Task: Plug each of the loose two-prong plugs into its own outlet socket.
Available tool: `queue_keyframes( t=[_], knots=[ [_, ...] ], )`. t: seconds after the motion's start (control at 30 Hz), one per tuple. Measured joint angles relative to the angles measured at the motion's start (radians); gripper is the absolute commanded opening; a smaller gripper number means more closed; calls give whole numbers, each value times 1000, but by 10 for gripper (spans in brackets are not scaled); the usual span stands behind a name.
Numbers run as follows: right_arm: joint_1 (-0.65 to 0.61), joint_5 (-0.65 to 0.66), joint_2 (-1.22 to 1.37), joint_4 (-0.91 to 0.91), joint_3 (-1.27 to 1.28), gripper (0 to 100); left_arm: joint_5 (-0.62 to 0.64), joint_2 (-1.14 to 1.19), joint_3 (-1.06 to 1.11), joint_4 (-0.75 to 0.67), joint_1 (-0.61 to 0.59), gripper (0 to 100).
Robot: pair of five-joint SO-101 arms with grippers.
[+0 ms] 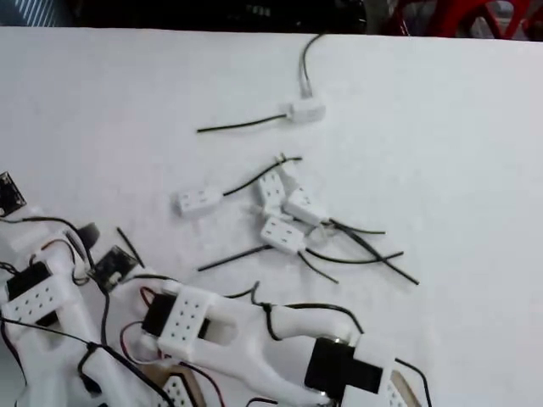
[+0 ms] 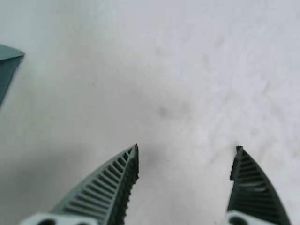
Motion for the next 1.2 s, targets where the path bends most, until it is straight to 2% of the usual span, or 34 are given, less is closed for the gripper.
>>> queue_keyframes(
  t=[0.43,0.7,0.87,1.2],
  knots=[
    [83,-49,0,-2,-2,197,6,0,0,-41,2,316],
    [74,-114,0,-2,-15,197,58,0,0,-46,-3,316],
    [29,-114,0,-2,-25,197,71,0,0,-81,-15,316],
    [20,-114,41,-20,-26,197,71,0,0,-87,-17,316]
  ],
)
